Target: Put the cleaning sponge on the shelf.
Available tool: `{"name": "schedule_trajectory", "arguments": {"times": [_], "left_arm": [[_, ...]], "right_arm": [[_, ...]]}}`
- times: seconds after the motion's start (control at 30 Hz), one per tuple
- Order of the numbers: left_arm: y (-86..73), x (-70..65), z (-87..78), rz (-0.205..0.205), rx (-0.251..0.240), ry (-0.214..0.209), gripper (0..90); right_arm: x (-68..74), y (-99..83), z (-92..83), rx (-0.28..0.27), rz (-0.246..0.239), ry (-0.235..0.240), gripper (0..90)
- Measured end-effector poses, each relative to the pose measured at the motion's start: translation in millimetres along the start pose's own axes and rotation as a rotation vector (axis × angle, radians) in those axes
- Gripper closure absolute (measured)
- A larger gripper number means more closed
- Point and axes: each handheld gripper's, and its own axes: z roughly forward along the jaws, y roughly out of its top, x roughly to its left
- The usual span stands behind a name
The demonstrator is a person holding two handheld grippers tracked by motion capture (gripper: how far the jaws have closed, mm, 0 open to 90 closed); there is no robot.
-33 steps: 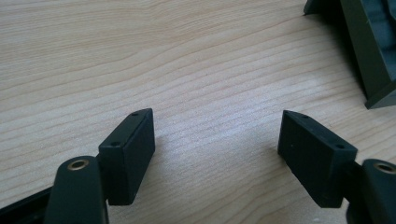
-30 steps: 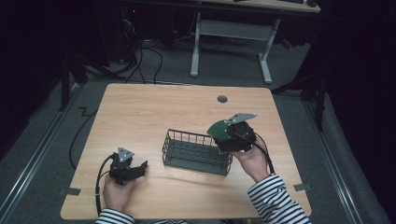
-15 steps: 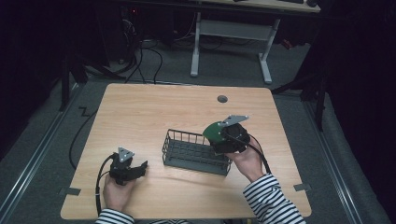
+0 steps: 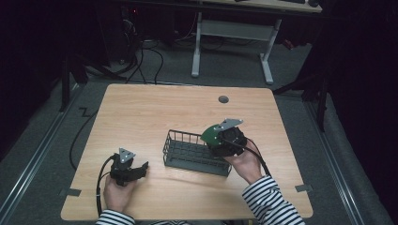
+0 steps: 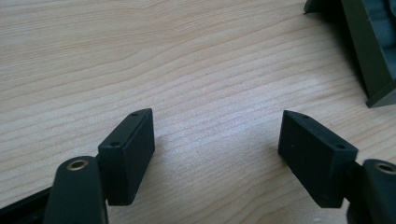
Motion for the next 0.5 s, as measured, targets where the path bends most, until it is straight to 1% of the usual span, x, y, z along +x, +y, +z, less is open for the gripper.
{"name": "schedule_trajectory", "arguments": {"times": [0.17, 0.4, 0.5], "left_arm": [[0.0, 0.2, 0.0, -0.001, 0.0, -0.001, 27.6], [0.0, -0.5, 0.2, 0.003, 0.001, 0.003, 27.6], [0.0, -0.5, 0.2, 0.003, 0.0, 0.003, 27.6]], "right_arm": [[1.1, -0.5, 1.9, 0.008, 0.009, 0.008, 29.3], [3.3, -1.5, 6.5, 0.03, -0.005, 0.002, 29.2], [1.1, -6.2, 9.3, 0.036, 0.019, 0.022, 29.0]]}}
